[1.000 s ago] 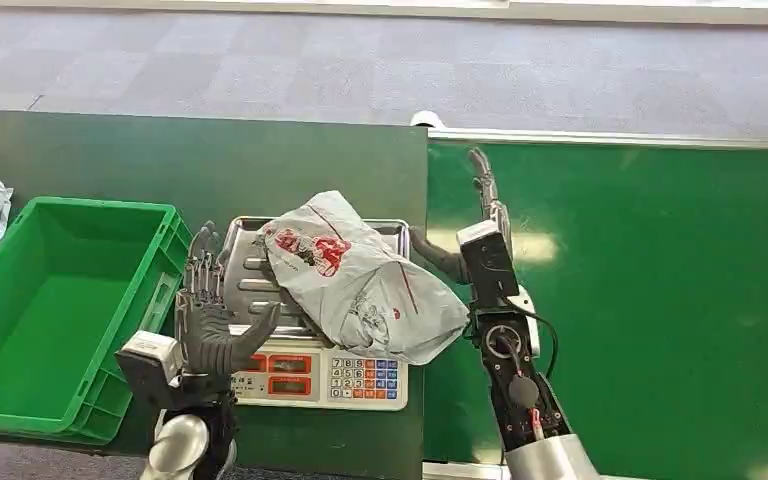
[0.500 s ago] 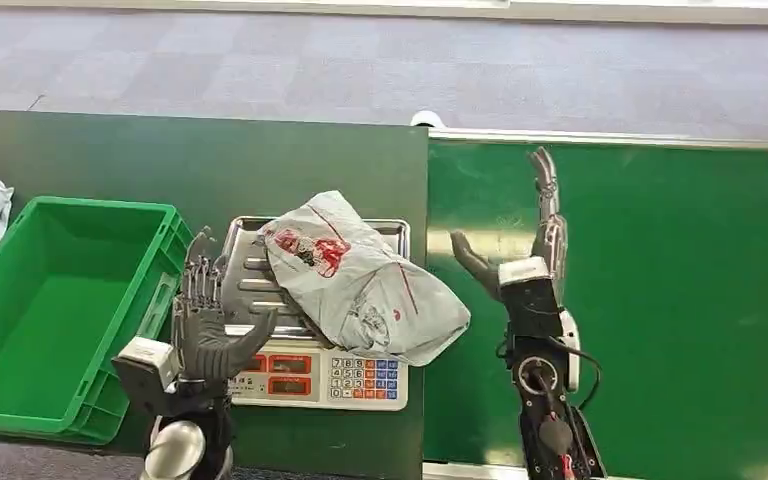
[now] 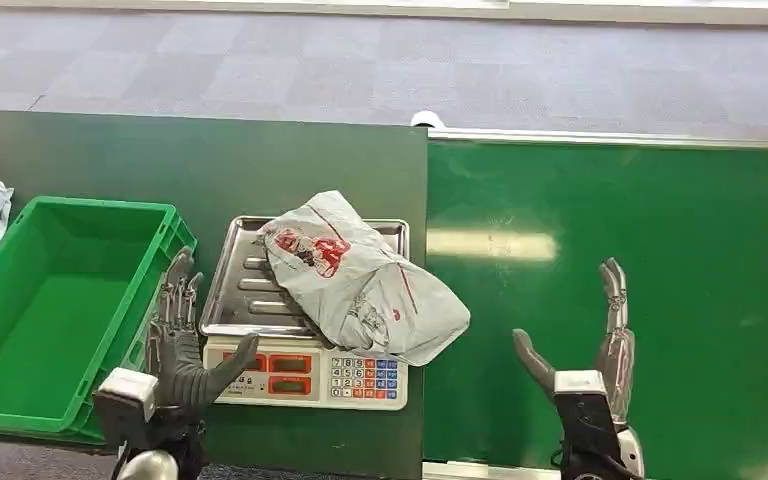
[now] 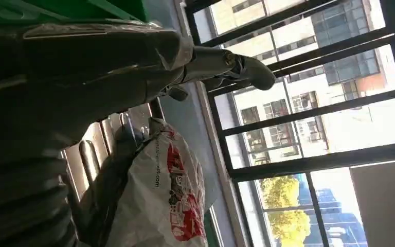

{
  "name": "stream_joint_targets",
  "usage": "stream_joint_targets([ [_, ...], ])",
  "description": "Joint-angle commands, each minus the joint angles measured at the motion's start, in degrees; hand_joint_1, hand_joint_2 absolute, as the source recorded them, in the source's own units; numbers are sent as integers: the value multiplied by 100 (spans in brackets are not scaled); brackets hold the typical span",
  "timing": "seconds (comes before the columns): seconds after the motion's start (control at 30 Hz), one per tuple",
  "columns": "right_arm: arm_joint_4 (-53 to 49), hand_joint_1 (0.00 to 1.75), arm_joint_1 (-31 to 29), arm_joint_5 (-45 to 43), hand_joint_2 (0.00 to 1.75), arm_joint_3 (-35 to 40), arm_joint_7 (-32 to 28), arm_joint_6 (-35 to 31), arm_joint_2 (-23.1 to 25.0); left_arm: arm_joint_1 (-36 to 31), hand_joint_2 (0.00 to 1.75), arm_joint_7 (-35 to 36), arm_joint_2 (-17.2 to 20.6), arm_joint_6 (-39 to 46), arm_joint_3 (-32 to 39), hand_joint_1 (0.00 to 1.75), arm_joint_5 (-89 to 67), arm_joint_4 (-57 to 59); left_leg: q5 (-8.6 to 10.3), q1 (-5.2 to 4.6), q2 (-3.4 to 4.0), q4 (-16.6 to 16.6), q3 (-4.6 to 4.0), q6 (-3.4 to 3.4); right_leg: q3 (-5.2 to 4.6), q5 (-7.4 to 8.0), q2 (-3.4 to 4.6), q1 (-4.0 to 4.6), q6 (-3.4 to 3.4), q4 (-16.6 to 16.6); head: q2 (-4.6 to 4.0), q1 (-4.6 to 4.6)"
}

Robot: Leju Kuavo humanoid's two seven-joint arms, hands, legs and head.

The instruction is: Moved the parcel from conveyor to table for the left to box.

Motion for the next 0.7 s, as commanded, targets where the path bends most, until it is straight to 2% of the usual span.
stream_joint_targets([
  [0.03, 568, 0, -349, 115, 175, 524, -41, 216, -24, -783, 175, 526, 331, 51, -405, 0, -644, 508, 7, 1, 2, -9, 7, 8, 6, 7, -2, 4, -12, -8, 0, 2],
  [0.27, 970, 0, -807, -1, 175, 786, -91, 361, -106, -1532, 175, 973, 264, 294, -653, 0, -1718, 1228, 9, 0, -4, -7, 12, 8, 13, 5, -5, 2, -6, -7, 0, 0],
  [0.57, 1212, 0, -939, -74, 175, 914, -153, 454, -133, -1696, 175, 1039, 300, 353, -726, 0, -1883, 1517, 10, 1, -3, -13, 20, 11, 20, 7, -5, 4, -12, -14, 0, 0],
  [0.7, 1433, 0, -1186, -122, 175, 956, -194, 519, -152, -1800, 175, 1014, 277, 405, -660, 0, -1835, 1653, 9, -1, 0, -8, 14, 10, 13, 7, -1, 2, -8, -8, 0, 2],
])
